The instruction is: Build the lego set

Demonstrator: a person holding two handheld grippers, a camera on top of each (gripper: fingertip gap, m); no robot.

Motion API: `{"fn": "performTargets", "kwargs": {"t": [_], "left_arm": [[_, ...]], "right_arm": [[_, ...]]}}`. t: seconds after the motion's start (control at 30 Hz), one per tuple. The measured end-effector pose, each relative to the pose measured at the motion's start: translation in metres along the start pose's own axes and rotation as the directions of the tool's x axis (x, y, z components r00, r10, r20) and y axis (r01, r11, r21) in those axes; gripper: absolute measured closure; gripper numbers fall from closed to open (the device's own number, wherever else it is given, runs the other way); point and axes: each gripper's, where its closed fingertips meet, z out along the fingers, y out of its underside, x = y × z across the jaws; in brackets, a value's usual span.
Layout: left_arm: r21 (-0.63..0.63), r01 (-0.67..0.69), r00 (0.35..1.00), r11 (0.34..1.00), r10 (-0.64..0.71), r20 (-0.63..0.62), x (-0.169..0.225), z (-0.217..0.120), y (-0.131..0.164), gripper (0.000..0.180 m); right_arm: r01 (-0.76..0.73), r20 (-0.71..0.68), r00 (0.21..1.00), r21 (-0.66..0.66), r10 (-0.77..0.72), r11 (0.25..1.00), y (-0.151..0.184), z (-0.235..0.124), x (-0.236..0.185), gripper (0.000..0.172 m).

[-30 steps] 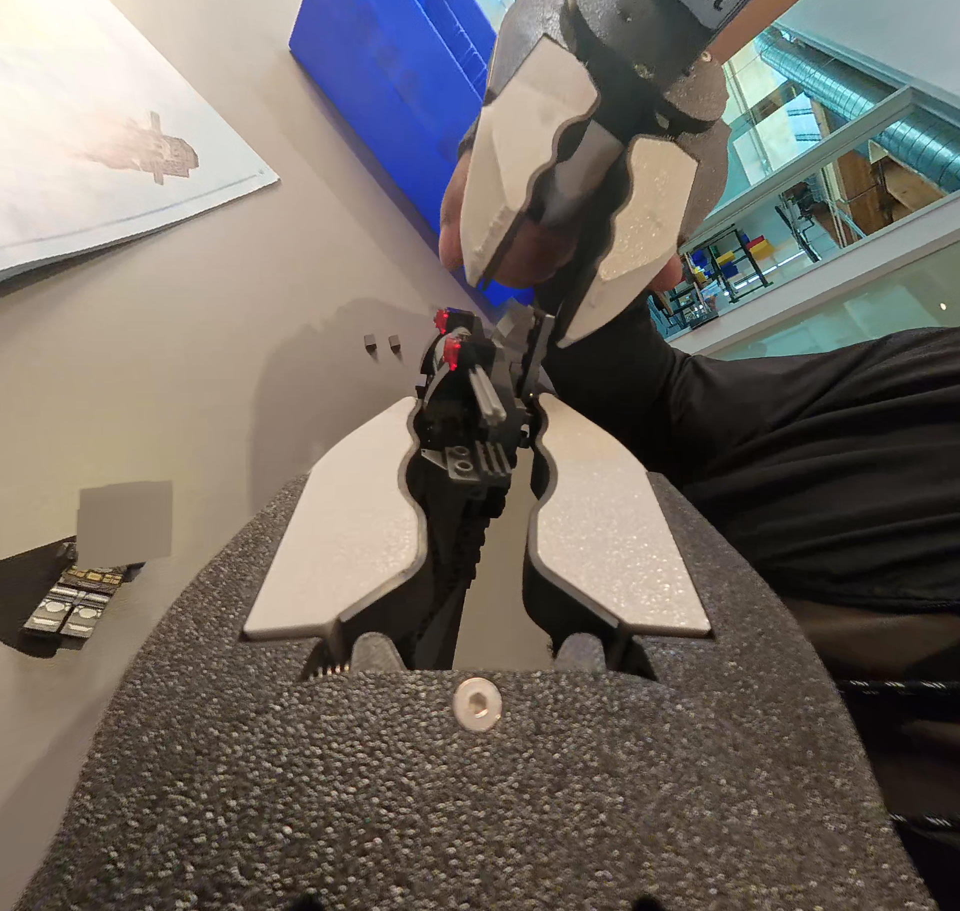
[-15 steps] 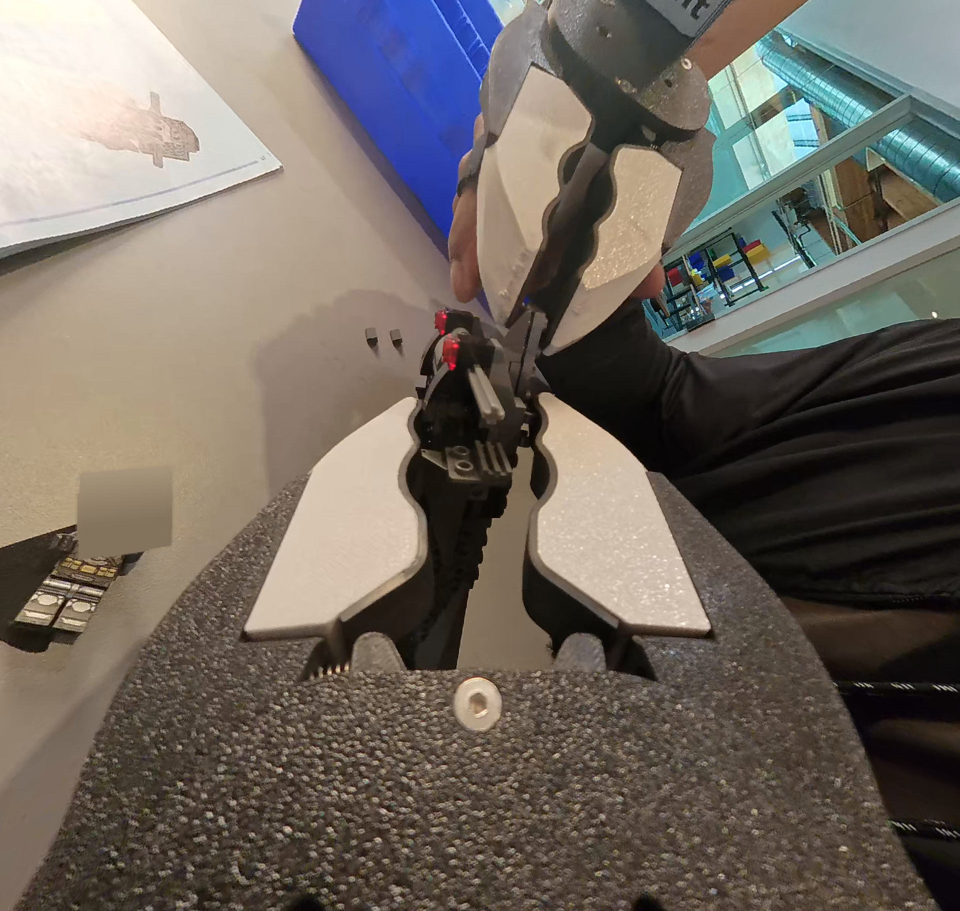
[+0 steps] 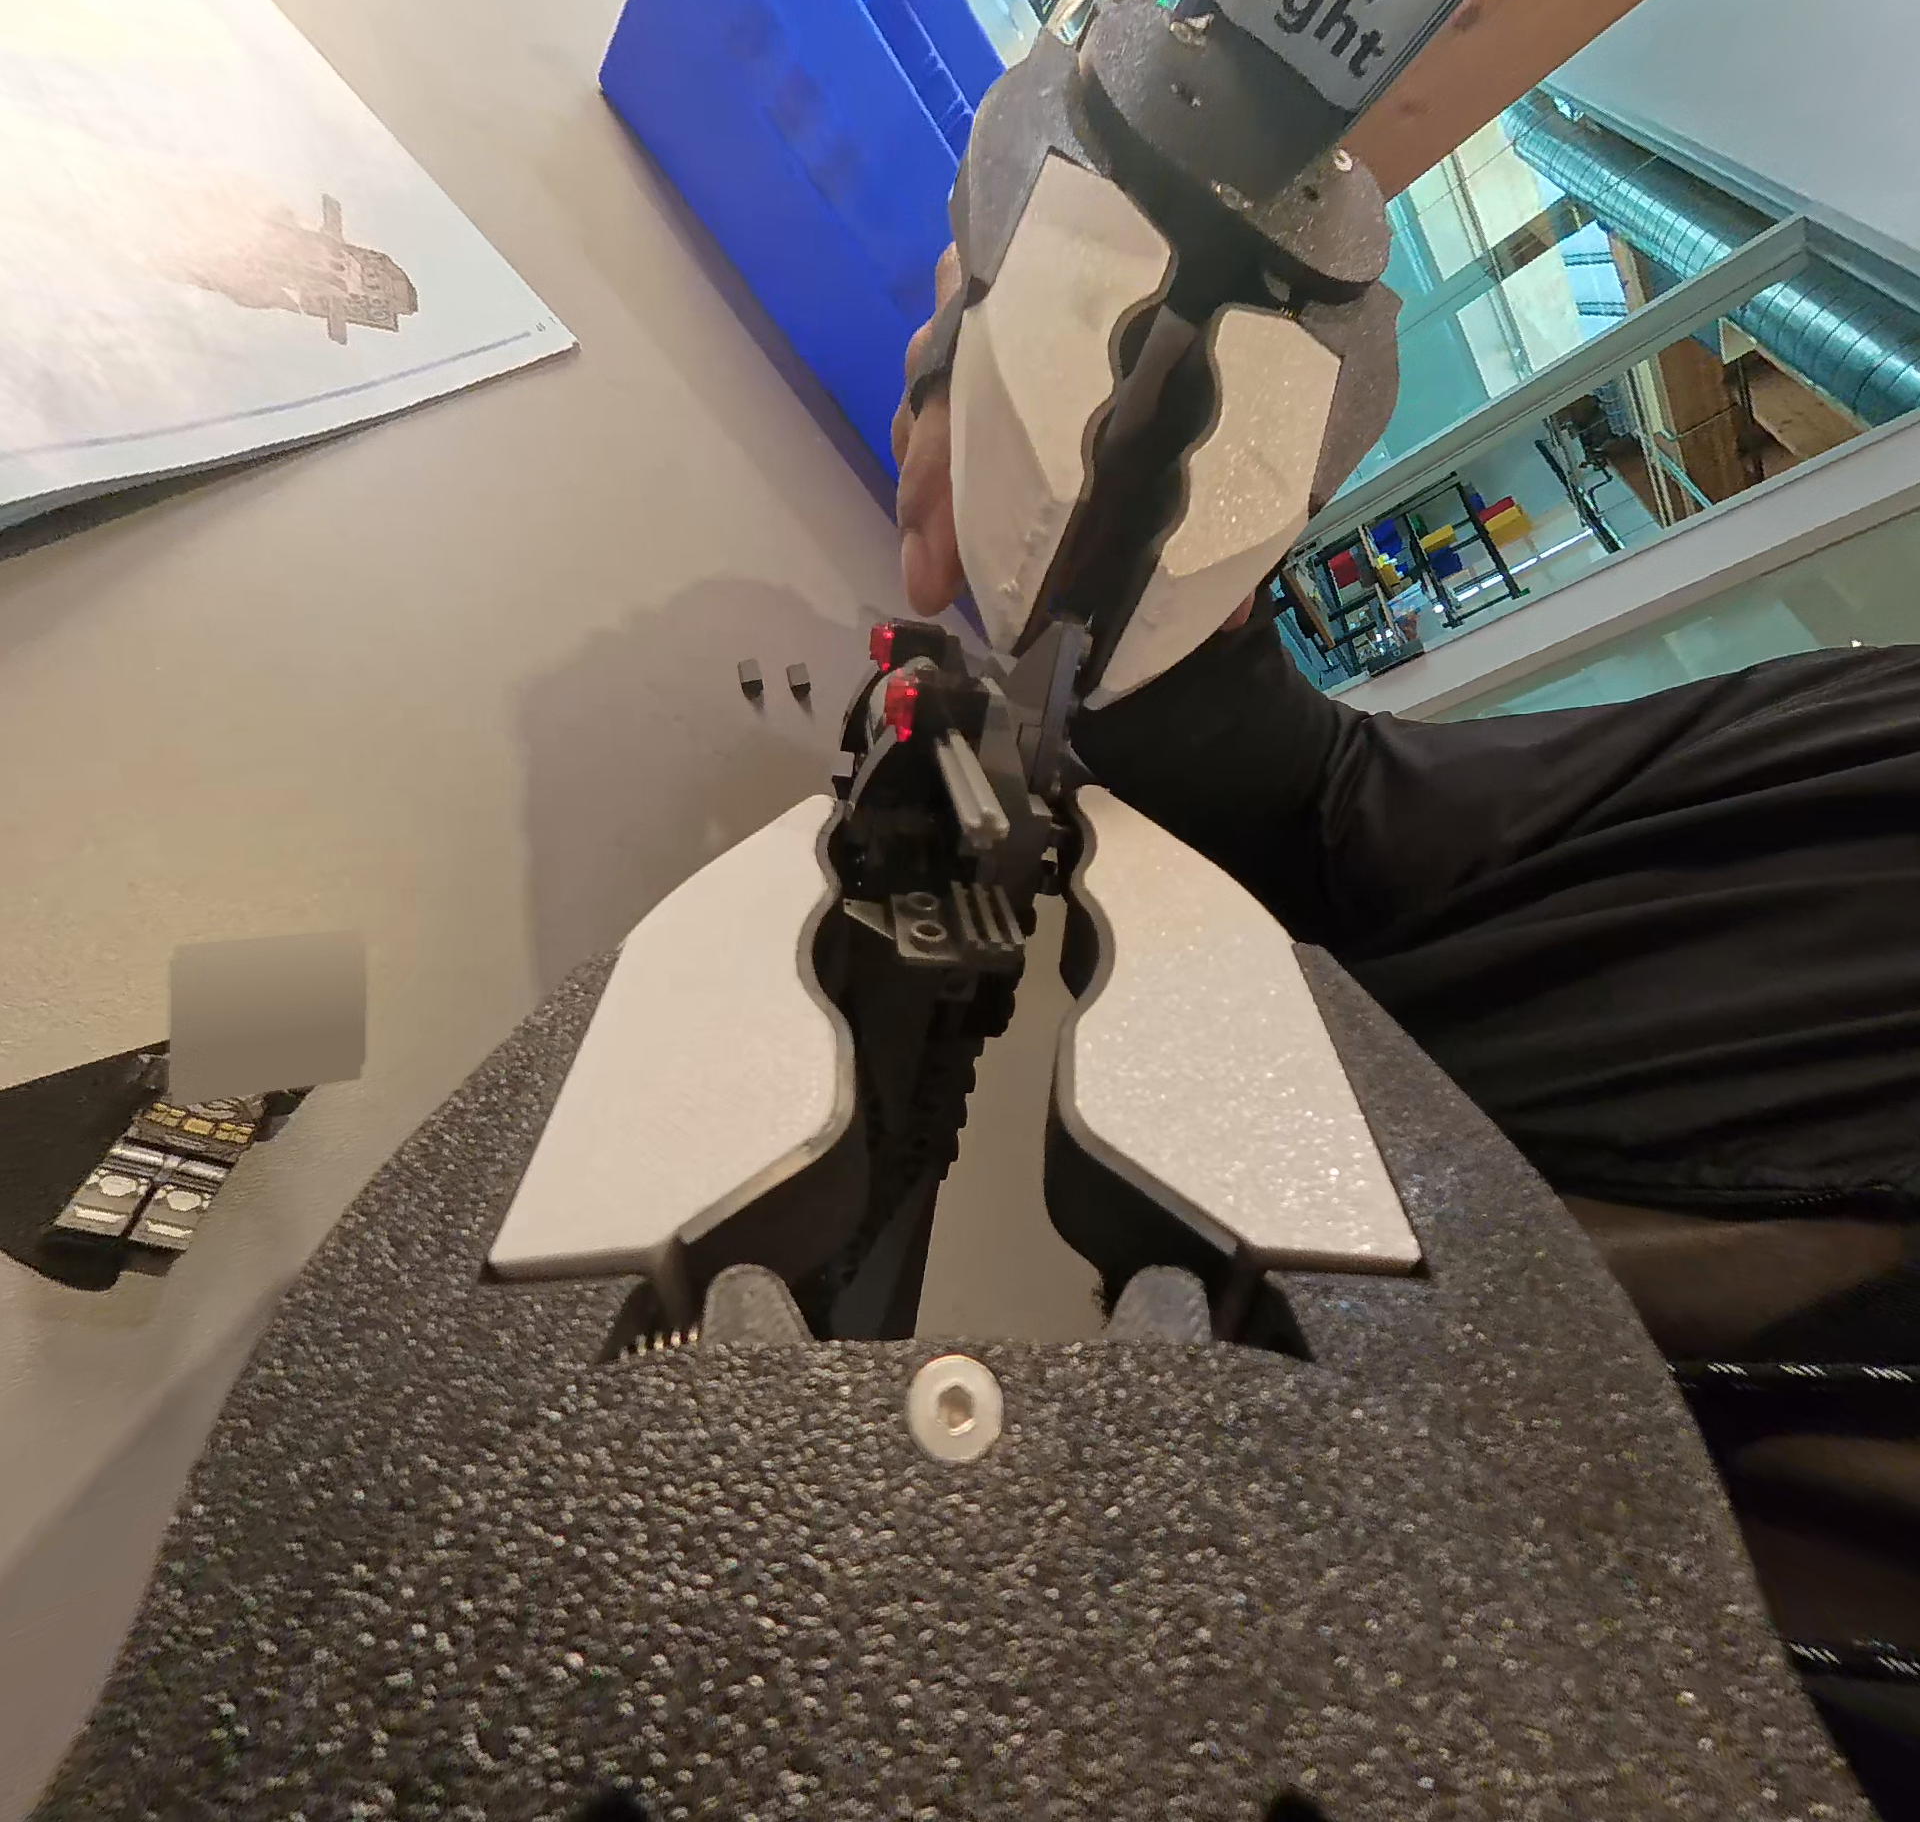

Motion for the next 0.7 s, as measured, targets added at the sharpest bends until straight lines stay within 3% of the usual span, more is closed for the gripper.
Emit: {"fn": "performTargets", "kwargs": {"t": [0.3, 0.43, 0.7], "left_arm": [[0.012, 0.012, 1.0, 1.0, -0.012, -0.018, -0.002, 0.0, -0.001, 0.143], [0.031, 0.012, 0.999, 0.999, -0.011, -0.034, -0.002, -0.002, -0.003, 0.143], [0.081, 0.077, 0.995, 0.994, -0.072, -0.066, -0.009, -0.004, -0.007, 0.142]], "right_arm": [[-0.014, -0.013, 1.0, 0.011, 0.014, 1.0, -0.001, 0.0, 0.003, 0.162], [-0.014, -0.045, 0.999, 0.034, 0.016, 0.999, -0.007, -0.003, 0.003, 0.144], [-0.024, -0.117, 0.993, 0.059, 0.031, 0.998, -0.007, -0.008, 0.011, 0.147]]}}
